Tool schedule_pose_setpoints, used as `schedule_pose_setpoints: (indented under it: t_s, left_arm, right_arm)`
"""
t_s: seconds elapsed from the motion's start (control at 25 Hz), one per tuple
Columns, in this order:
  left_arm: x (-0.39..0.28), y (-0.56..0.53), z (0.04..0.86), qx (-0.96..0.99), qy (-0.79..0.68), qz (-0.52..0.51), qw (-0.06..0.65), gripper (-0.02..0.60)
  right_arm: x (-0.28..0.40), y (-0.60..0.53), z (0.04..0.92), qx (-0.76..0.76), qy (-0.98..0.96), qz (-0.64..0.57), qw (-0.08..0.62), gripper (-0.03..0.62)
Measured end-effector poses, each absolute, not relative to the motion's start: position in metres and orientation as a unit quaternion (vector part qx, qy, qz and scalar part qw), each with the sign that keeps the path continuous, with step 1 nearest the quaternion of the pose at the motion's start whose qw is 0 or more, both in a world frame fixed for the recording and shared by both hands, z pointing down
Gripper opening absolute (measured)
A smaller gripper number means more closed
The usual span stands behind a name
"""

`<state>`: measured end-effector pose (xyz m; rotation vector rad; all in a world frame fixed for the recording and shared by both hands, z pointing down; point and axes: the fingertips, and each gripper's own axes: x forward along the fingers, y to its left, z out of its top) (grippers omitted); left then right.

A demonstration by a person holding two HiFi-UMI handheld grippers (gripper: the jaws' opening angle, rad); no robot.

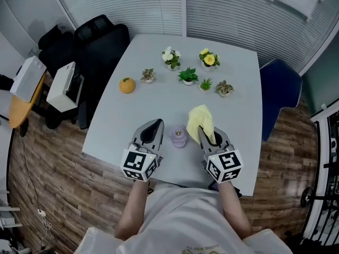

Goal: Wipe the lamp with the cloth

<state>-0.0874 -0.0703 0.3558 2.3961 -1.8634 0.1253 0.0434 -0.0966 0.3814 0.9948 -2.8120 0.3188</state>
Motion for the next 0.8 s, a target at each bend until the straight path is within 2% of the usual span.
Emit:
schedule_pose_setpoints:
  t_s: [0.8]
  left_arm:
    - [-0.105, -0.069, 0.366, 0.79, -0.61, 0.027, 0.064, 0.002]
  right_arm:
    - [0.027, -0.094, 0.392, 0.324, -0.936, 0.118, 0.07, 0.038]
